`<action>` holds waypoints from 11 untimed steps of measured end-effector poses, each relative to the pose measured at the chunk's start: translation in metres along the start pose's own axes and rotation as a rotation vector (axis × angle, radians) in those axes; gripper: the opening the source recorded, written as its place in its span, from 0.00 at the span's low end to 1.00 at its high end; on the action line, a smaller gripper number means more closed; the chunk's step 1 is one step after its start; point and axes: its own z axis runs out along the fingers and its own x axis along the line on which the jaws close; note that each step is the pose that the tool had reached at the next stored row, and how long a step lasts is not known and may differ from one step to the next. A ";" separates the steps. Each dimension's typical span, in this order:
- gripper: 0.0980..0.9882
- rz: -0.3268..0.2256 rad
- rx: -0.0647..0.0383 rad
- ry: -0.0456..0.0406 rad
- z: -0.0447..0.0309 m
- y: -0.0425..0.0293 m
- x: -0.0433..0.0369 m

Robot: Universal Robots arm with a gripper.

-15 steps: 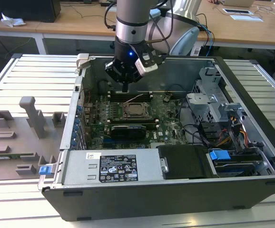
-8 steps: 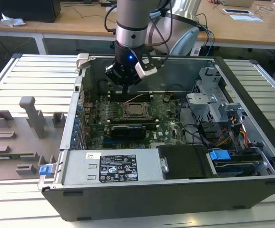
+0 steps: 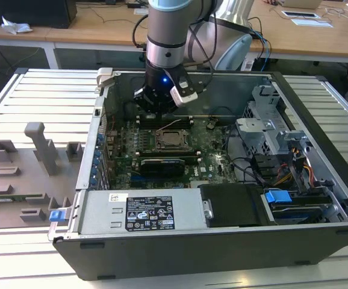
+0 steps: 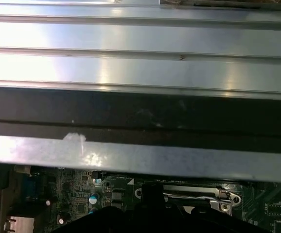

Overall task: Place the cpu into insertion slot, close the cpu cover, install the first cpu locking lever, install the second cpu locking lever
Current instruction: 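Install the first cpu locking lever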

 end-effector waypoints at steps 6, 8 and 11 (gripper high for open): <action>0.01 0.000 0.000 -0.0001 0.0078 -0.0004 -0.0004; 0.01 0.000 0.000 0.0000 0.0099 -0.0005 -0.0005; 0.01 0.000 0.000 0.0000 0.0139 -0.0008 -0.0007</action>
